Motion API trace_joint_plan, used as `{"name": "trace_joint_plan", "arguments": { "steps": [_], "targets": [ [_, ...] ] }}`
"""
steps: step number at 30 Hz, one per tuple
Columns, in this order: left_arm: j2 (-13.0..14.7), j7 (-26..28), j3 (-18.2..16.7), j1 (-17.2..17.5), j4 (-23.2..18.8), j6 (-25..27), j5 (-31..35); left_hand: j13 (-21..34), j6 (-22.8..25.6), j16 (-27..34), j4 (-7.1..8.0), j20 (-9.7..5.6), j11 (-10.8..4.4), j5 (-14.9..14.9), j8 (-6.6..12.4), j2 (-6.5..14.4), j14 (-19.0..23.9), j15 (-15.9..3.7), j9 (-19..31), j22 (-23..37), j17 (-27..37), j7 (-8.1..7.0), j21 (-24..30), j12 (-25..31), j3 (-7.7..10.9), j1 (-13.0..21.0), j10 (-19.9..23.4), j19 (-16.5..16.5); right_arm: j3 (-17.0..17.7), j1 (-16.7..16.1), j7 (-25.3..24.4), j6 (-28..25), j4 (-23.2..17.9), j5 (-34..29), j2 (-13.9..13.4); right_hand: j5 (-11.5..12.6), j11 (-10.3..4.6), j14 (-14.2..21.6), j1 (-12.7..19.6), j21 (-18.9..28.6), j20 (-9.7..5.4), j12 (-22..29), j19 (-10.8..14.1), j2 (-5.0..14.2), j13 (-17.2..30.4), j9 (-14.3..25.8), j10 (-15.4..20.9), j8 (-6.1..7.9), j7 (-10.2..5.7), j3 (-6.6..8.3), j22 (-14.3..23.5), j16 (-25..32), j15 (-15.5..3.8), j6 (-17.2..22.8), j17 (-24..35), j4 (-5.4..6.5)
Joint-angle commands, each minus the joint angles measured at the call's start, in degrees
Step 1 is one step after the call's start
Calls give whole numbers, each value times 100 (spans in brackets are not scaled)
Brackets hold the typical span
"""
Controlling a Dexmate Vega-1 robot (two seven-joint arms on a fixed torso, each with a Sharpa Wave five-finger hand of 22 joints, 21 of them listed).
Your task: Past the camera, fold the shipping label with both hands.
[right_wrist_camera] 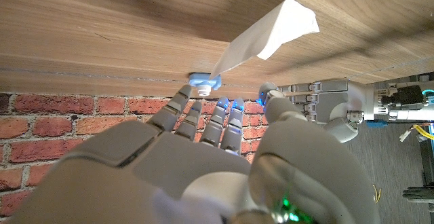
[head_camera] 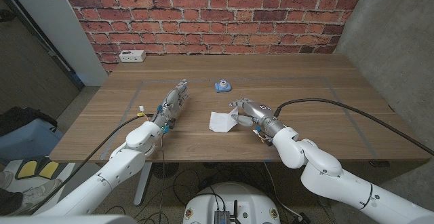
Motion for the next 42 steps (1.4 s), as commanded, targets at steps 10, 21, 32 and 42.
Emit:
{"name": "trace_joint_plan", "arguments": {
  "steps": [10, 21, 32, 42],
  "targets": [
    [-13, 19, 12, -28, 12, 52, -3, 13, -67, 37, -19, 18, -7, 28, 28, 57, -121, -3, 15, 22, 24, 11, 26, 37, -27, -3, -36, -20, -188, 224, 455, -267, 182, -137, 102, 16, -38, -154, 143, -3, -110, -33, -116, 8, 18, 12, 36, 2, -3, 7, 25, -12, -433, 29, 4, 14],
    [-21, -14, 51, -40, 1, 89, -11, 13, -60, 41, -17, 25, -5, 28, 32, 59, -111, -5, 15, 22, 24, 15, 28, 39, -28, -5, -31, -16, -251, 273, 549, -439, 304, -86, 121, 4, -27, -199, 184, 5, -98, -68, -156, -32, 18, 12, -45, -29, 2, -18, 23, -2, -431, -48, 0, 10],
    [54, 79, 144, -4, -131, 148, 198, 12, 160, 77, -21, -25, -19, 27, 96, 51, 30, -45, 15, 21, 22, -9, 79, 88, -31, -5, 117, 122, -271, 304, 518, -492, 468, 92, 113, -2, 6, -215, 219, 17, -100, -88, -166, -48, 19, 13, -111, -45, 20, -35, 22, 9, -426, -103, -1, 13],
    [207, 263, 228, 51, -323, 217, 556, 11, 804, 163, -59, 23, -85, 44, 161, 62, 756, -14, 15, 12, 18, 94, 270, 215, 8, 40, 720, 737, -305, 320, 476, -514, 550, 214, 66, -3, 7, -219, 251, 29, -108, -86, -160, -46, 20, 14, -125, -46, 27, -43, 22, 19, -433, -121, -1, 15]
  ]
}}
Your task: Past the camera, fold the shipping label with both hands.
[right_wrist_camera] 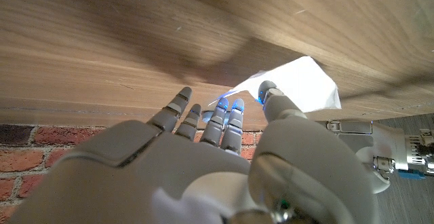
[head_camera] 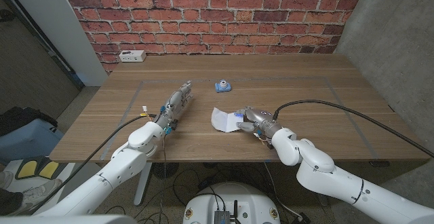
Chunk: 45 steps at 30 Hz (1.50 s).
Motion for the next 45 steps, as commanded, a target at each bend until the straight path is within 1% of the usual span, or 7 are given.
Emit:
{"name": "trace_joint_plan", "arguments": {
  "steps": [1, 5, 10, 15, 24, 35, 45],
  "targets": [
    [152, 224, 101, 55, -199, 116, 463, 11, 302, 30, -41, 22, -15, 58, 32, 88, 322, -16, 16, 11, 18, 67, 108, 74, 71, 100, 293, 340, -56, 37, -56, -33, 171, 157, -53, -3, -5, -14, 80, 29, -59, 0, -9, -7, 18, 14, -33, -2, -13, -26, 22, 20, -433, -17, 14, -2],
    [233, 318, 142, 74, -313, 215, 619, 8, 660, 14, -195, 79, -17, 196, 33, 264, 693, -46, 19, 0, 6, 18, 195, 101, 360, 471, 645, 696, -53, 27, -98, -44, 182, 204, -65, -2, 8, -10, 96, 33, -60, 4, -9, -2, 18, 15, -31, -2, -12, -28, 22, 25, -451, -24, 14, 0],
    [316, 450, 163, 119, -453, 291, 795, 14, 1438, -7, -364, 129, 2, 331, 103, 206, 1161, -116, 31, 0, 1, 33, 349, 131, 648, 1019, 1141, 1280, -71, 14, -122, -99, 157, 214, -97, -1, 3, -12, 108, 37, -61, 5, -5, 4, 19, 15, -36, -2, -8, -31, 22, 29, -457, -33, 15, 5],
    [343, 507, 163, 169, -534, 278, 868, 29, 2221, 73, -359, 362, 100, 405, 84, 84, 2100, -21, 47, 5, 14, 317, 675, 202, 708, 1367, 1907, 2285, -75, 2, -145, -142, 147, 255, -114, -1, 5, -11, 120, 41, -59, 4, -1, 7, 19, 16, -44, -5, -3, -35, 22, 33, -455, -47, 15, 8],
    [422, 489, 129, 243, -678, 428, 769, 85, 3076, 136, -211, 731, 475, 463, 167, 27, 3164, 212, 113, -2, 46, 892, 954, 277, 781, 1222, 2727, 3174, -90, 7, -165, -173, 145, 315, -151, -1, 5, -11, 140, 47, -58, -2, 2, 11, 20, 17, -74, -4, 5, -44, 22, 39, -460, -60, 16, 14],
    [494, -143, 230, 75, -631, 489, 436, 119, 3148, 163, -202, 627, 975, 468, 36, -69, 3976, 453, 128, -43, 45, 1244, 1276, 319, 841, 1040, 3373, 4312, -94, 20, -227, -132, 174, 384, -180, 0, -8, -15, 169, 48, -72, -1, -9, 24, 21, 17, -96, -9, 5, -55, 22, 45, -473, -95, 18, 23],
    [490, -634, 296, -81, -536, 591, 67, 99, 3040, 170, -216, 543, 1203, 445, -26, -124, 4415, 441, 120, -57, 39, 1521, 1414, 234, 904, 985, 3522, 4879, -74, 22, -293, -52, 209, 445, -200, 0, -23, -18, 194, 52, -72, 1, -11, 26, 21, 18, -113, -11, 3, -68, 22, 49, -479, -126, 18, 28]
  ]
}}
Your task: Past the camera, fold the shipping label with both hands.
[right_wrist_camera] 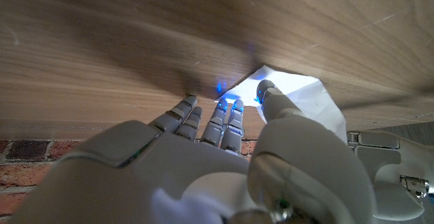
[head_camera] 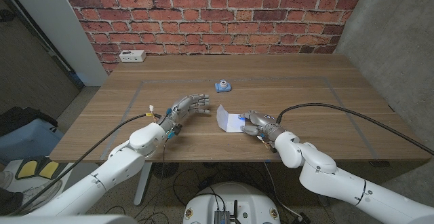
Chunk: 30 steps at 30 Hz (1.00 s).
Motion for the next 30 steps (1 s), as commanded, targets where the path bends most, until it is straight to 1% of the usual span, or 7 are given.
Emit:
{"name": "trace_joint_plan", "arguments": {
  "steps": [1, 6, 10, 19, 23, 25, 30],
  "targets": [
    [46, -552, 89, -177, 73, 175, -376, 4, -50, 5, -7, -27, 104, -12, -28, -32, 139, -8, 10, 9, 9, 200, 59, -53, 77, -49, 57, 208, 12, 7, -62, 67, 38, 75, -27, 0, 2, -16, 75, 47, -30, -1, 32, -4, 9, 18, -17, -10, 4, -47, 22, 46, -472, -44, 16, 5],
    [70, -891, 164, -315, 150, 356, -582, -6, -83, -25, -7, -21, 218, -18, -37, -30, 210, 23, 8, 3, 8, 264, 99, -107, 111, -58, 64, 398, 17, 12, -80, 98, 60, 107, -23, 0, 14, -19, 84, 48, -26, 2, 32, -5, 9, 18, -19, -11, 1, -55, 22, 48, -477, -56, 17, 7],
    [78, -1103, 220, -417, 209, 486, -702, -9, -120, -48, -8, -15, 300, -12, -49, -9, 211, 47, 6, -1, 8, 277, 89, -140, 139, -50, 47, 414, 16, 26, -94, 126, 83, 123, -13, -1, 9, -18, 90, 49, -24, 2, 32, -6, 9, 19, -25, -10, 3, -60, 22, 49, -475, -61, 17, 8],
    [88, -1437, 323, -610, 345, 621, -790, -16, -207, -61, -14, -18, 374, 42, -63, 70, 369, 52, 0, -9, 10, 292, 105, -175, 250, -10, 183, 613, 17, 45, -100, 140, 107, 161, 0, -2, 1, -16, 103, 51, -21, 7, 32, -8, 9, 19, -25, -7, -1, -70, 22, 52, -486, -68, 17, 10],
    [83, -1553, 379, -704, 406, 661, -775, -20, -161, -115, -46, -22, 359, 216, -19, 212, 374, 65, 24, -16, 5, 275, 67, -226, 458, 126, 223, 648, 20, 54, -108, 158, 122, 184, 4, -1, 4, -12, 110, 53, -18, 9, 36, -7, 9, 19, -26, -5, 1, -74, 22, 55, -483, -71, 17, 11],
    [75, -1587, 397, -744, 429, 678, -769, -22, -100, -134, -58, -30, 343, 297, 13, 222, 373, 61, 43, -19, 2, 270, 46, -243, 526, 164, 234, 647, 23, 57, -112, 169, 127, 196, 5, -1, -10, -14, 112, 53, -16, 8, 35, -8, 9, 19, -30, -4, 4, -76, 22, 54, -483, -72, 17, 12],
    [54, -1714, 472, -879, 498, 680, -695, -15, -117, -176, -70, -20, 325, 666, 36, 304, 370, 65, 127, -21, 7, 247, -35, -310, 850, 346, 237, 639, 28, 61, -125, 187, 148, 225, 9, -1, 11, -7, 121, 55, -12, 10, 38, -9, 9, 19, -32, -2, 5, -82, 22, 57, -478, -73, 16, 12]
  ]
}}
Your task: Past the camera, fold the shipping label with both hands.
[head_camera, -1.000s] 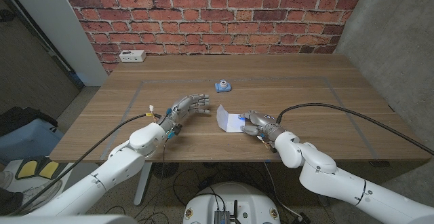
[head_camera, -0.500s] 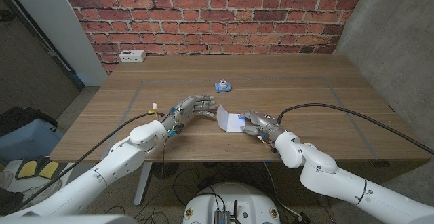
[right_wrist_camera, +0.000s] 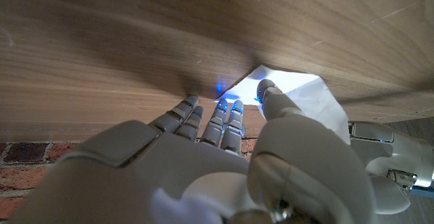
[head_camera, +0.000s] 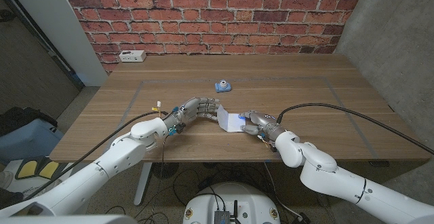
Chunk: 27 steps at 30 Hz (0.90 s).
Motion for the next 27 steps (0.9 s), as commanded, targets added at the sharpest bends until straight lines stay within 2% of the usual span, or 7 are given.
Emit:
{"name": "trace_joint_plan", "arguments": {
  "steps": [1, 6, 7, 10, 19, 27],
  "targets": [
    [-33, -396, 173, -312, 182, 100, 35, 14, 6, -26, -2, 17, -14, 300, 30, 46, 21, 6, 75, 6, 23, 286, -60, -46, 262, 163, 41, 52, 16, 19, -25, 53, 49, 75, 19, -1, 11, -7, 63, 32, -12, 9, 35, 6, 10, 19, -34, -2, 5, -40, 9, 57, -479, -14, 16, 9],
    [-98, -582, 270, -465, 302, 43, 115, 28, -112, -61, 2, 13, -18, 627, 31, 73, -68, 19, 162, 11, 27, 274, -140, -97, 541, 309, -28, -11, 14, 21, -38, 69, 65, 97, 21, -2, 25, -1, 69, 32, -8, 15, 35, 4, 10, 19, -23, 0, 8, -45, 9, 60, -475, -15, 15, 9],
    [-107, -620, 290, -495, 324, 31, 134, 35, -165, -69, 14, 15, -67, 734, 32, 68, -112, 13, 195, 14, 31, 271, -176, -121, 622, 344, -86, -57, 13, 20, -42, 66, 66, 97, 22, -2, 26, -2, 70, 32, -11, 16, 34, 4, 10, 19, -23, 0, 7, -46, 9, 60, -476, -13, 15, 9],
    [-132, -712, 344, -575, 368, 30, 176, 43, -212, -78, 41, 16, -73, 853, 39, 81, -186, 18, 233, 19, 40, 260, -231, -135, 710, 380, -137, -152, 15, 13, -58, 67, 66, 106, 21, -3, 36, 0, 75, 33, -6, 19, 35, 3, 10, 19, -17, 3, 12, -50, 9, 61, -471, -11, 15, 10],
    [-157, -972, 505, -813, 441, 102, 309, 61, -173, -83, 131, 23, -170, 1051, 95, 99, -340, -2, 304, 30, 60, 158, -328, -136, 827, 410, -199, -326, 23, -7, -85, 69, 52, 131, 2, -4, 53, 3, 85, 35, 3, 22, 39, 1, 10, 19, -16, 10, 24, -61, 9, 63, -469, -1, 16, 12],
    [-265, -1295, 522, -883, 487, -28, 151, 68, -216, -65, 190, 21, -172, 1101, 86, 80, -360, -10, 327, 34, 71, 139, -345, -130, 827, 386, -211, -345, 19, -5, -57, 37, 42, 136, -32, -6, 54, 36, 95, 43, 20, 23, 59, 0, 11, 19, -19, 16, 18, -74, 9, 76, -507, 8, 16, 15]
  ]
}}
